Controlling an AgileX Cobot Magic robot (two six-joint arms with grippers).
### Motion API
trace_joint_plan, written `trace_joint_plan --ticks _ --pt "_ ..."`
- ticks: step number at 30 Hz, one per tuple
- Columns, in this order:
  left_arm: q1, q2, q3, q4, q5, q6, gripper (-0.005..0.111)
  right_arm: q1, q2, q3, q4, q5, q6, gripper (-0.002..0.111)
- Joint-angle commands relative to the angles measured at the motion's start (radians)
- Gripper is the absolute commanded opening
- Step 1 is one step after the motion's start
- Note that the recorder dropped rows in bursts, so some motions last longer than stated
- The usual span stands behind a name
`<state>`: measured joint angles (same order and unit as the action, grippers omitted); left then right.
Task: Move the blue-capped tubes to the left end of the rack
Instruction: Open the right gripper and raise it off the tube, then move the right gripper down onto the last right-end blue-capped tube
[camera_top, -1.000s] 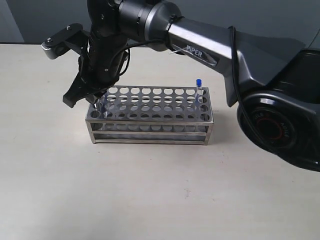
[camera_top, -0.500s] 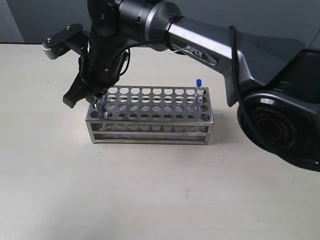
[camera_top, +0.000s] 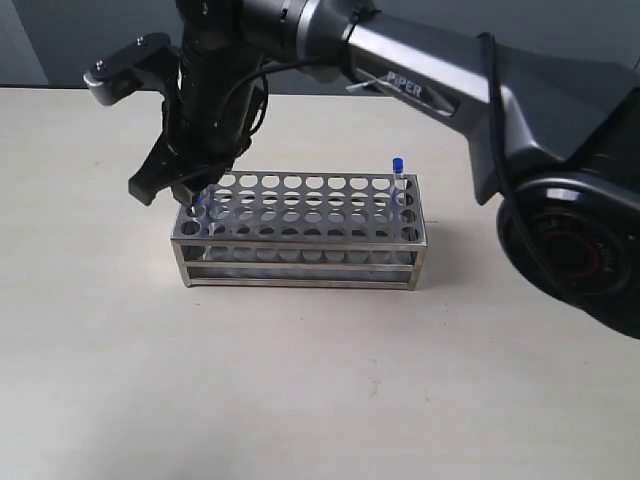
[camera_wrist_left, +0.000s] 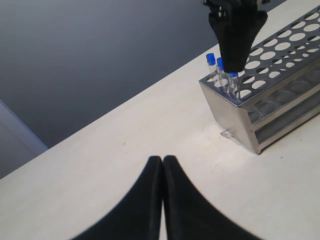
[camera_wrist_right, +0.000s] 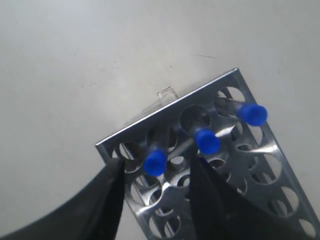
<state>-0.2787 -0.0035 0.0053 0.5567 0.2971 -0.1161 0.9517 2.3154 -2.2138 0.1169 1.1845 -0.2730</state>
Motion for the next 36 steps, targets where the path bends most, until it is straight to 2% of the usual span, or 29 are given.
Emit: trace_joint_plan --ticks 1,8,13,18,25,33,36 --pt "-0.004 0.003 -0.005 0.002 -0.007 -0.005 0.001 -0.005 -0.087 -0.004 -0.030 0.037 0.019 0.041" --pt "-0.004 0.003 -0.005 0.002 -0.007 -0.005 0.001 -0.033 -0.158 -0.004 -0.286 0.037 0.143 0.041" --pt "-0.004 0.003 -0.005 0.002 -0.007 -0.005 0.001 -0.140 -0.181 0.031 -0.278 0.037 0.205 0.041" --pt "-0.004 0.003 -0.005 0.002 -0.007 -0.005 0.001 -0.224 -0.223 0.177 -0.242 0.037 0.227 0.041" --pt "-0.004 0.003 -0.005 0.002 -0.007 -0.005 0.001 -0.254 -0.236 0.299 -0.254 0.037 0.225 0.041" --pt "-0.004 0.003 -0.005 0.002 -0.007 -0.005 0.001 -0.257 -0.229 0.307 -0.323 0.037 0.232 0.041" --pt "-0.004 0.003 -0.005 -0.006 -0.003 -0.005 0.001 -0.284 -0.215 0.310 -0.296 0.037 0.232 0.041"
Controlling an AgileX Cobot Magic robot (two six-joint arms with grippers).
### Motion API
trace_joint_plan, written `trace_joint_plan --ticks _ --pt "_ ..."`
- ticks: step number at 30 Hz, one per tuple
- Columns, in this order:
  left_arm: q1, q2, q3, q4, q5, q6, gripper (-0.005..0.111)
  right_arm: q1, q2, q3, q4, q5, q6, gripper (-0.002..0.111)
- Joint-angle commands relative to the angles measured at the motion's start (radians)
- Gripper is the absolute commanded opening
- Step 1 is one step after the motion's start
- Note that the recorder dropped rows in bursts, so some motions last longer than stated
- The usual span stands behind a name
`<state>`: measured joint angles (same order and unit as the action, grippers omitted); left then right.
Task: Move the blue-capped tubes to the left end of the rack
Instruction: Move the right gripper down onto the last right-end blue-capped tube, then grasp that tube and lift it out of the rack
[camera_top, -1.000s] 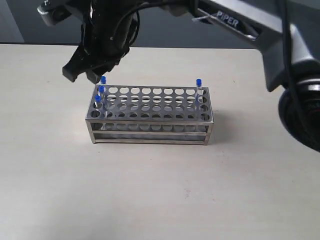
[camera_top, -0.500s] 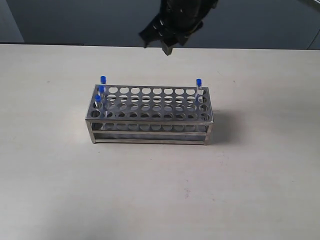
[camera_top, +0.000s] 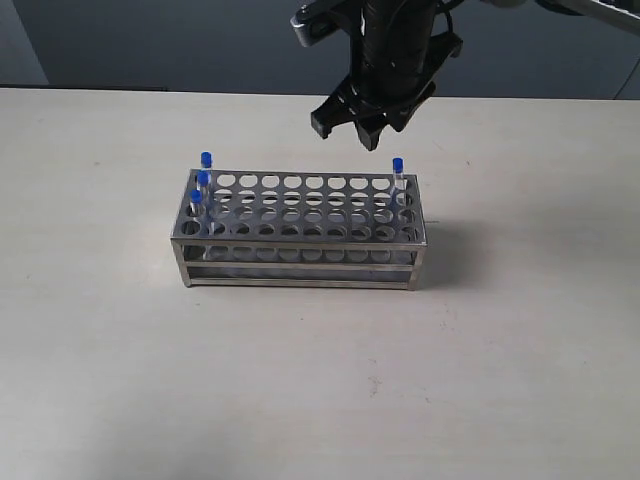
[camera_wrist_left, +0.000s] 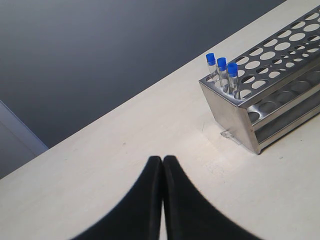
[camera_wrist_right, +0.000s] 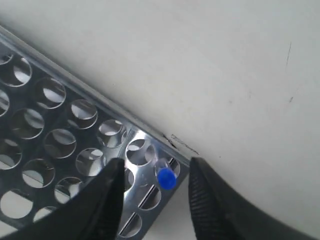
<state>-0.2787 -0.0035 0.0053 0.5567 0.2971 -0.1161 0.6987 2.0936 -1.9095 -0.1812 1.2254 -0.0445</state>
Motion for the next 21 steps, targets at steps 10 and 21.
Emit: trace_joint_plan --ticks 10,21 --pt "-0.004 0.003 -0.005 -0.006 -0.005 -0.005 0.001 -0.070 0.057 0.018 0.062 -0.004 0.003 0.041" --pt "-0.004 0.003 -0.005 -0.004 -0.005 -0.005 0.001 -0.070 0.100 0.035 0.073 -0.004 -0.007 0.037"
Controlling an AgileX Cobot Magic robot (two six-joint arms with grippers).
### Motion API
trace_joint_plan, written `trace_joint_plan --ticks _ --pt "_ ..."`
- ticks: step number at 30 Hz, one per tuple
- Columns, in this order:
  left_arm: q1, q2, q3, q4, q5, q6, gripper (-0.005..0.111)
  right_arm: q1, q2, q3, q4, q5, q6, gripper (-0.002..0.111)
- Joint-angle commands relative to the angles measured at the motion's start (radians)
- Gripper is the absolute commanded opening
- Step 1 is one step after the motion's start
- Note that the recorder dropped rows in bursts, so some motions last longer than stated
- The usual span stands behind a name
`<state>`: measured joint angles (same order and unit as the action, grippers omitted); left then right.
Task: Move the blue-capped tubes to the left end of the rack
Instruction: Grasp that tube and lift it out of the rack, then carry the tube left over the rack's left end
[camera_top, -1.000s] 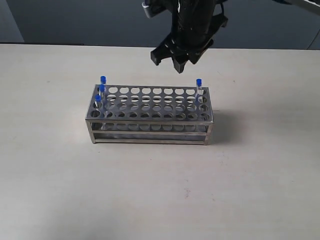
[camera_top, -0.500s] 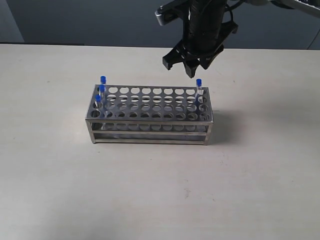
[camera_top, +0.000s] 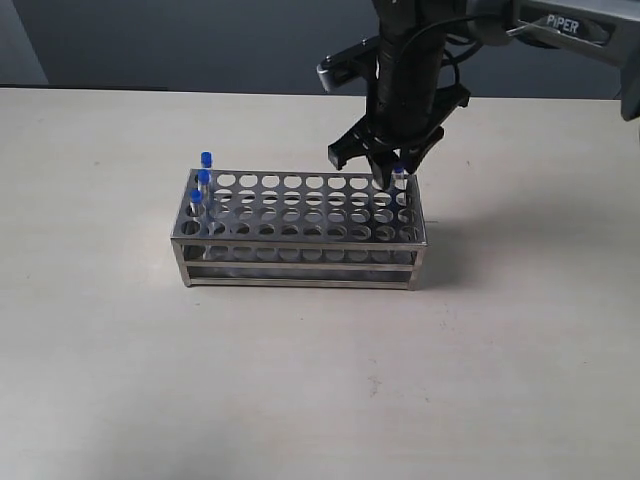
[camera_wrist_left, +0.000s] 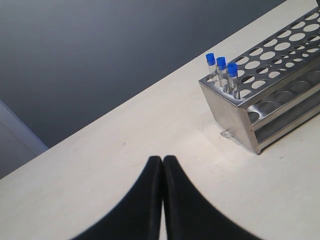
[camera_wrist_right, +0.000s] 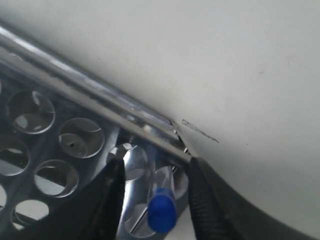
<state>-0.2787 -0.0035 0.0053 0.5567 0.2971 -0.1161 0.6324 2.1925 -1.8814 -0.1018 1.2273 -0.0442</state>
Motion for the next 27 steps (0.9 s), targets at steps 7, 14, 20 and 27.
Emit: trace_joint_plan --ticks 7,14,20,27 --pt "-0.004 0.003 -0.005 -0.004 -0.005 -0.005 0.001 -0.004 -0.006 0.007 -0.028 -0.006 -0.008 0.000" --pt "-0.004 0.003 -0.005 -0.004 -0.005 -0.005 0.001 -0.002 -0.103 0.007 -0.021 -0.006 -0.008 0.000" --pt "-0.004 0.003 -0.005 -0.004 -0.005 -0.005 0.001 -0.002 -0.206 0.007 -0.017 -0.006 -0.008 0.000" --pt "-0.004 0.003 -0.005 -0.002 -0.007 -0.005 0.001 -0.002 -0.271 0.007 0.073 -0.006 -0.047 0.000"
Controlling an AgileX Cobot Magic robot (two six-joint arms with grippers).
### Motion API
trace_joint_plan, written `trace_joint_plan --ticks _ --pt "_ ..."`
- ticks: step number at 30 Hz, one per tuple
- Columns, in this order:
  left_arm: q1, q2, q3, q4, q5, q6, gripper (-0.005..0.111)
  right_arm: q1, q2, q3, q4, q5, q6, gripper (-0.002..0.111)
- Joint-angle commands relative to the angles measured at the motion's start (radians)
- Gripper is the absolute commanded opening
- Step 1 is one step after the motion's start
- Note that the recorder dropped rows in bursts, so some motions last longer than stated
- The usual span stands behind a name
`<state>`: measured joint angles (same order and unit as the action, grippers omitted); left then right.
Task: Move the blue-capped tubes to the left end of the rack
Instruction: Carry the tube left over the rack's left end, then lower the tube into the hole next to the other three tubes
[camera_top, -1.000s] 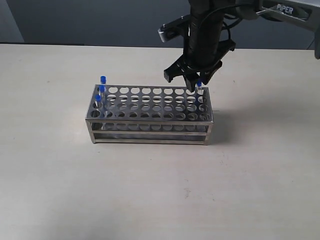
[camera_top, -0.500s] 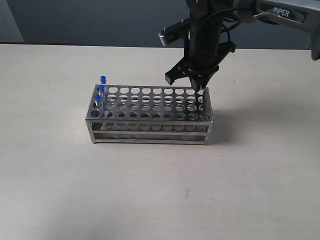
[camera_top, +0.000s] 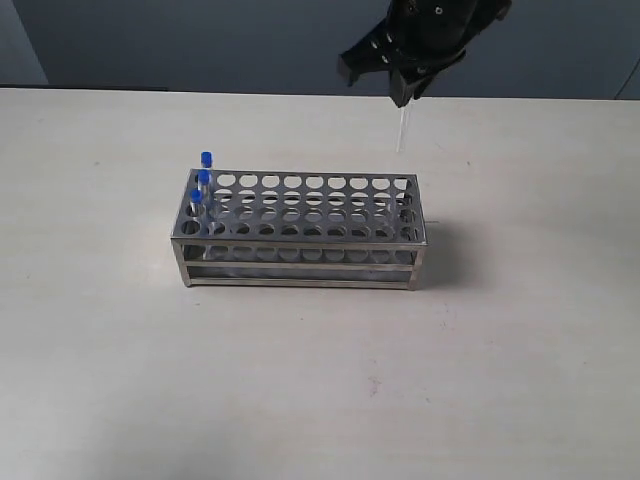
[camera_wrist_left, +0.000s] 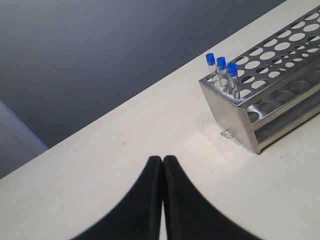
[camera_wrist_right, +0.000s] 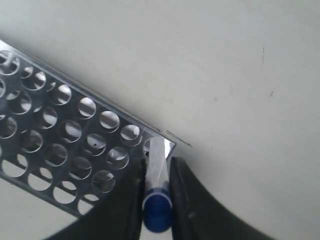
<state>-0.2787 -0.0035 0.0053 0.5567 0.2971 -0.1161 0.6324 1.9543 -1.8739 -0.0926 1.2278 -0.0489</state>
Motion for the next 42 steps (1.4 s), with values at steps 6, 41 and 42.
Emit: trace_joint_plan --ticks 6,41,42 --pt "-0.004 0.003 -0.005 -0.002 -0.007 -0.005 0.001 0.086 -0.035 0.000 0.203 -0.007 -0.192 0.000" --pt "-0.004 0.003 -0.005 -0.002 -0.005 -0.005 0.001 0.318 0.350 -0.288 0.369 -0.032 -0.318 0.000" --pt "-0.004 0.003 -0.005 -0.002 -0.005 -0.005 0.001 0.318 0.354 -0.288 0.383 -0.033 -0.318 0.000"
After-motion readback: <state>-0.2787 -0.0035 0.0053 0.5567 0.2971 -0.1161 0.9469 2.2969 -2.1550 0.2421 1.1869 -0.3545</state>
